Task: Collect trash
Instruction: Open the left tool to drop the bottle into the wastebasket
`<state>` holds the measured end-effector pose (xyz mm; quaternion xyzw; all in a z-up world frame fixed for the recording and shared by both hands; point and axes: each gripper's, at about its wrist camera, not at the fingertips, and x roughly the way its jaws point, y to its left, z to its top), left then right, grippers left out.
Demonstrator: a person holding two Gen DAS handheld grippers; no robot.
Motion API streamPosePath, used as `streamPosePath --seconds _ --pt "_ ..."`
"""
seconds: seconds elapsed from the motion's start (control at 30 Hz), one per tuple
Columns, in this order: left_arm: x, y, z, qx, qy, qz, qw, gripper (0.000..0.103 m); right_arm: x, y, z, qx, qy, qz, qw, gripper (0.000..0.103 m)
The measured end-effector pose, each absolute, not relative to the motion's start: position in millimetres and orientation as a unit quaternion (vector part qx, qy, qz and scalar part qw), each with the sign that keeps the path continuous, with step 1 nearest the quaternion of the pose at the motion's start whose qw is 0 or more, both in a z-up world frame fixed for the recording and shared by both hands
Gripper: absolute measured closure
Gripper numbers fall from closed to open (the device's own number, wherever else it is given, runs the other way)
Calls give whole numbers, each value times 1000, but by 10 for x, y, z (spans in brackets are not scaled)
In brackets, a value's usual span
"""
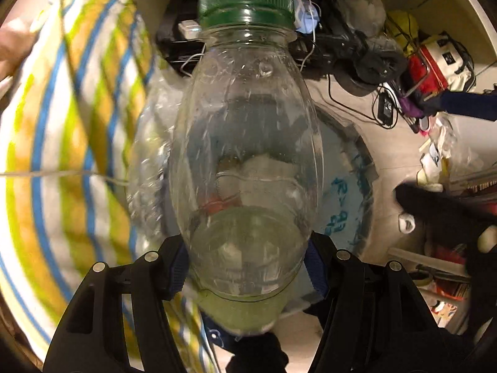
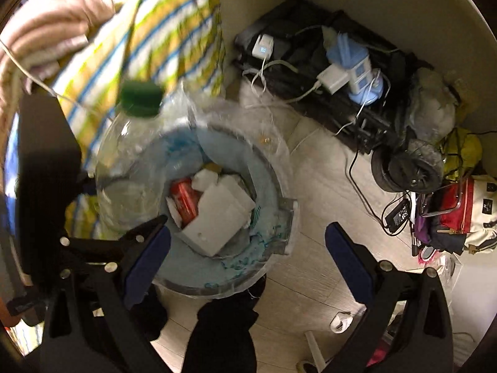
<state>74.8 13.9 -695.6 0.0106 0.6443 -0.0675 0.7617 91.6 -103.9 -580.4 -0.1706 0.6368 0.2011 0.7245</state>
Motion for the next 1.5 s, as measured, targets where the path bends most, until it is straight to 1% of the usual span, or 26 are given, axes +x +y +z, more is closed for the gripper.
streamPosePath --seconds 0.13,0.43,0.47,0.5,0.53,0.57,0.6,0.7,0.87,1.0,1.17,1.3,1.4,1.5 --pt "824 19 -7136 22 648 -76 758 43 964 -1077 -6021 -166 643 196 722 6" --pt "960 -74 -7410 27 659 -75 748 43 1043 -1147 -6189 -167 647 188 720 6" --pt "964 -84 -7431 26 662 -75 745 39 1047 -1156 -6194 -167 648 187 719 6" --pt "970 -85 -7454 25 666 -71 742 30 1045 -1166 -6200 -168 648 187 719 6" --pt "973 -80 -7468 26 667 -65 741 25 1043 -1176 -6202 -170 649 186 718 6" --pt "973 -76 -7478 27 669 -59 740 18 1043 -1189 -6204 -170 650 186 717 6" --pt "967 -72 -7481 26 672 -56 738 14 1041 -1197 -6200 -170 651 185 717 6" --pt "925 -58 -7455 32 673 -51 737 6 1047 -1218 -6174 -169 651 182 718 6" --pt "823 -44 -7355 52 674 -46 736 6 1070 -1238 -6063 -163 648 176 723 6" --pt "754 -22 -7164 69 674 -40 735 6 1104 -1260 -5906 -153 647 172 727 6" --pt "758 -29 -6666 87 655 -41 749 6 1167 -1288 -5532 -139 642 168 735 6" --pt "869 -64 -6064 86 637 -38 765 6 1246 -1393 -4990 -117 628 158 753 6" --pt "1009 -93 -5605 82 619 -35 780 6 1336 -1542 -4460 -87 608 144 776 6" --pt "1184 -168 -5005 73 591 -39 802 6 1430 -1759 -3886 -54 581 125 803 6"
